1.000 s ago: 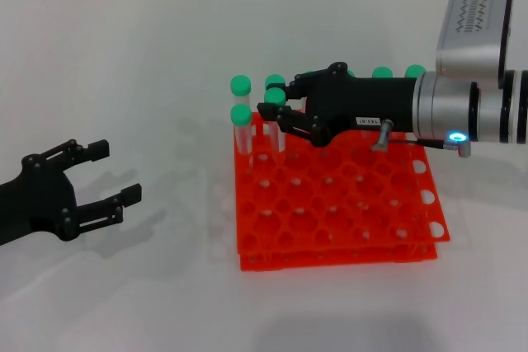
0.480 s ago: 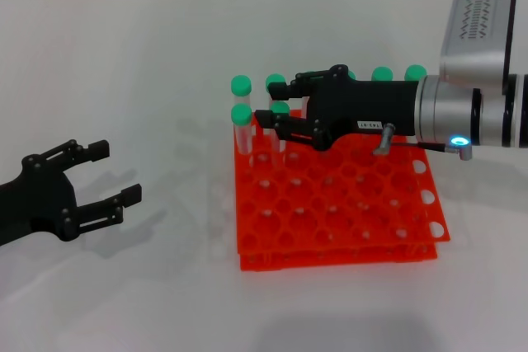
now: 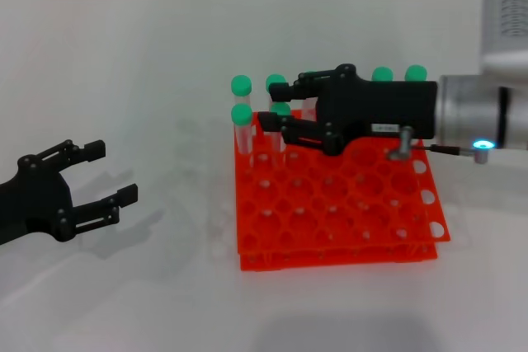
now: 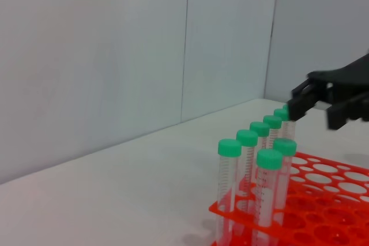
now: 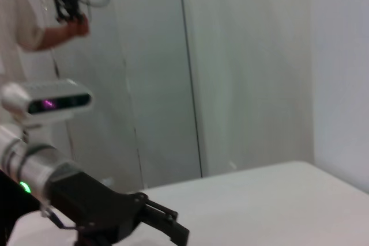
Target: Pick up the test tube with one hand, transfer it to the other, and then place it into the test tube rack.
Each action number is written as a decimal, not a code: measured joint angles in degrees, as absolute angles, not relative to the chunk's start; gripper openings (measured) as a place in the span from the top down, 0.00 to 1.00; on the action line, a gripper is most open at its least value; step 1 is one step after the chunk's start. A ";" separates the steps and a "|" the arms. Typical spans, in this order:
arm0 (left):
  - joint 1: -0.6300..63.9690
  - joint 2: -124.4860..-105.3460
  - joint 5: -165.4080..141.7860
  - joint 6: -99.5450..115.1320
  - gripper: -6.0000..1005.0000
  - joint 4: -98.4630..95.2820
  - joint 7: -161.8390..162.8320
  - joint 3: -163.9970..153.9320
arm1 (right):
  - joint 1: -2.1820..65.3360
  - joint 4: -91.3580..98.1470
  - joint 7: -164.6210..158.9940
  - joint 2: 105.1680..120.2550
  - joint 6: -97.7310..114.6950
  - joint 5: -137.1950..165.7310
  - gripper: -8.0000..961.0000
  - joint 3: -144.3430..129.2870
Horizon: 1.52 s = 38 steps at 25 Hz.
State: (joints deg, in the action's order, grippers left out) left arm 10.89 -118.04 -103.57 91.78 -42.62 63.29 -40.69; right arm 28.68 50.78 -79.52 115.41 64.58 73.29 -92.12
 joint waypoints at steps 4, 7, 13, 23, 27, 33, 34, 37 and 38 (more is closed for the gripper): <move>11.00 -117.82 -103.48 91.97 0.17 -42.62 63.36 -40.69 | 25.34 53.18 -77.65 115.23 69.84 73.78 0.53 -87.85; 11.31 -117.62 -103.72 92.19 0.17 -42.62 63.78 -40.69 | 23.68 52.66 -76.15 114.91 74.08 73.89 0.52 -83.36; 12.32 -116.57 -103.98 93.20 0.16 -42.62 65.78 -40.91 | 20.07 50.93 -71.25 114.78 82.35 78.89 0.49 -72.46; 15.91 -115.15 -108.16 95.12 0.16 -42.62 69.13 -40.89 | 18.63 46.06 -67.66 114.46 85.55 81.29 0.09 -66.33; 16.93 -114.65 -109.24 95.75 0.16 -42.46 69.67 -41.14 | 18.63 43.61 -66.80 113.64 86.42 81.48 0.09 -65.63; 19.42 -113.62 -111.66 98.58 0.16 -42.11 69.66 -41.29 | 18.70 42.30 -66.51 113.20 86.20 84.12 0.09 -65.57; 19.73 -113.44 -111.81 98.83 0.16 -42.11 69.71 -41.29 | 18.82 42.22 -66.47 113.24 85.86 85.14 0.09 -65.56; 20.59 -113.12 -112.66 99.07 0.16 -42.10 69.91 -41.31 | 19.20 41.69 -66.44 113.40 85.04 86.63 0.09 -65.55; 20.89 -113.09 -113.03 99.08 0.16 -42.10 69.95 -41.31 | 19.31 41.49 -66.44 113.40 84.92 86.88 0.09 -65.55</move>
